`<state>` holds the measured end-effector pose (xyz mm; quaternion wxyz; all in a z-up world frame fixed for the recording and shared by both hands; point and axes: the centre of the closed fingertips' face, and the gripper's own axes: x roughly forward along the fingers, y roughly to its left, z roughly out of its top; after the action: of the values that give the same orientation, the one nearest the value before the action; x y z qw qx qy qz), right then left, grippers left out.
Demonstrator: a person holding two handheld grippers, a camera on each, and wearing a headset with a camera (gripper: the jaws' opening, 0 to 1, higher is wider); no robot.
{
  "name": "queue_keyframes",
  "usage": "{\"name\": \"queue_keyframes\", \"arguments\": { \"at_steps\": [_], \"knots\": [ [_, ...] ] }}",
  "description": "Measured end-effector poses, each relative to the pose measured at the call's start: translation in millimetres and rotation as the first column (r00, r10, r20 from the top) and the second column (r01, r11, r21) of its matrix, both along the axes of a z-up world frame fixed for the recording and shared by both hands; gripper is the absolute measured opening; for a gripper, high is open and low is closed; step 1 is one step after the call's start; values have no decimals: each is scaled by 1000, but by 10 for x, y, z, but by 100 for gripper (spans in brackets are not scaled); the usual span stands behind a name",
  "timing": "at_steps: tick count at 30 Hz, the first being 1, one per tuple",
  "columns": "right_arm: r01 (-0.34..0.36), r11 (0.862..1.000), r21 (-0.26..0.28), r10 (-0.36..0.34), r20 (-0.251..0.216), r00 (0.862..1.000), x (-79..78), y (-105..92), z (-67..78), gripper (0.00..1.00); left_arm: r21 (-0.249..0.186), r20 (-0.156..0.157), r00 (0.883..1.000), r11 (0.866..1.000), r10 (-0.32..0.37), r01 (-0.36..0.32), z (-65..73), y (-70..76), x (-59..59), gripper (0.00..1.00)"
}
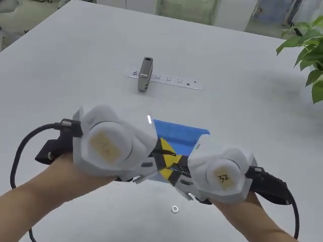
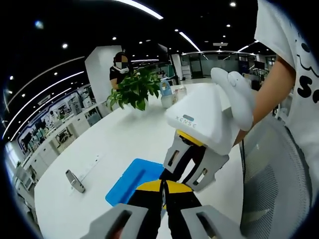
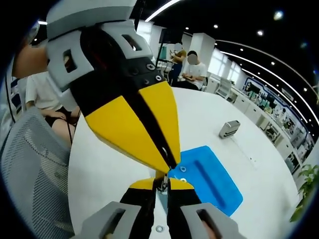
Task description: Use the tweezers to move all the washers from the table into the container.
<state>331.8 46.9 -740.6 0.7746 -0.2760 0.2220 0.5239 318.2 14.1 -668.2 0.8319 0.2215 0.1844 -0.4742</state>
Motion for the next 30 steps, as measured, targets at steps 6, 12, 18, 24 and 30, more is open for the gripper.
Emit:
{"name": "queue_keyframes", "arguments": {
  "at_steps": [6, 12, 18, 24, 30],
  "knots": [
    [-10, 1000, -6, 11, 19, 1000, 5, 20, 67, 4, -98, 13, 994, 989, 112, -110, 189, 44, 89, 6],
    [0, 1000, -1, 0, 38, 999, 95, -13, 163, 4, -233, 16, 969, 944, 246, -235, 384, 252, 152, 21],
    [42, 999, 33, -44, 42, 998, 264, -55, 275, 4, -320, -38, 938, 885, 344, -338, 465, 462, 94, 41],
    [135, 986, 101, -138, 15, 990, 484, -107, 345, 4, -328, -54, 903, 846, 427, -420, 420, 640, -57, 60],
    [204, 970, 131, -200, -38, 979, 685, -140, 220, 4, -334, -168, 875, 809, 455, -484, 159, 678, -221, 73]
  ]
}}
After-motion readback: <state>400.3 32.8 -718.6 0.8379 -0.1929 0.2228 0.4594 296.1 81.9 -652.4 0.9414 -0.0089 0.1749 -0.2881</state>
